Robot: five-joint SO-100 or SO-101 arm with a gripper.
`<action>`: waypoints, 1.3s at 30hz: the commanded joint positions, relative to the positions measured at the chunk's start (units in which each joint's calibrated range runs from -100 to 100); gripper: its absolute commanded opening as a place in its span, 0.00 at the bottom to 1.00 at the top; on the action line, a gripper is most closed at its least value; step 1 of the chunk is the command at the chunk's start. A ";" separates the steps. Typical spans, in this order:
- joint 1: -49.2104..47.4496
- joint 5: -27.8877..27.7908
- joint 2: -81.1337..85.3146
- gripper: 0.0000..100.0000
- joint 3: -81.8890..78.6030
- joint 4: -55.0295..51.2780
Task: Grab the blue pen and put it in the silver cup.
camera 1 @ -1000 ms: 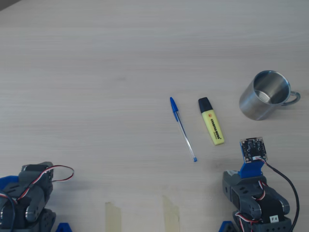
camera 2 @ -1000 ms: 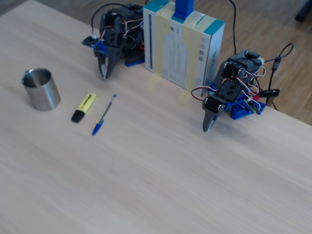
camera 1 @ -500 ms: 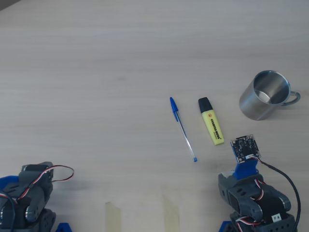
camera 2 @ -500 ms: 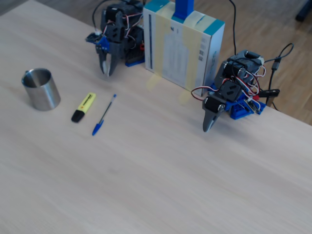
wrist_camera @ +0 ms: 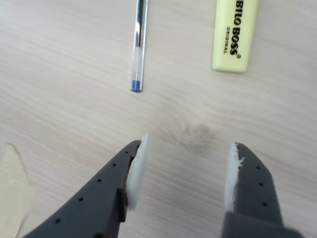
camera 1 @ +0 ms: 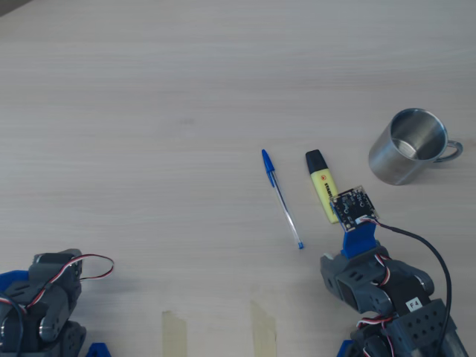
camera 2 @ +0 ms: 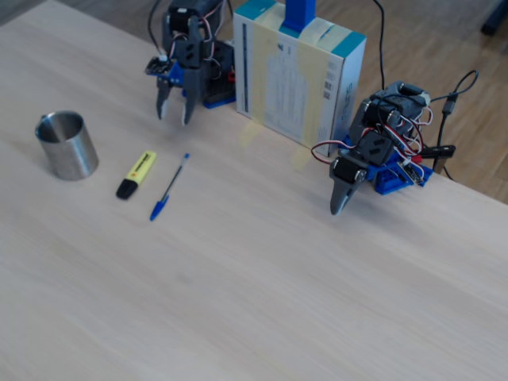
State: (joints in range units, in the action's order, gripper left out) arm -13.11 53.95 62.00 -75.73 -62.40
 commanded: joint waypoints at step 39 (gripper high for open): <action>-5.48 2.74 -58.75 0.28 46.12 18.08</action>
State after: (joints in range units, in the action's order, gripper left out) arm -19.26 56.39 4.86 -32.79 -44.81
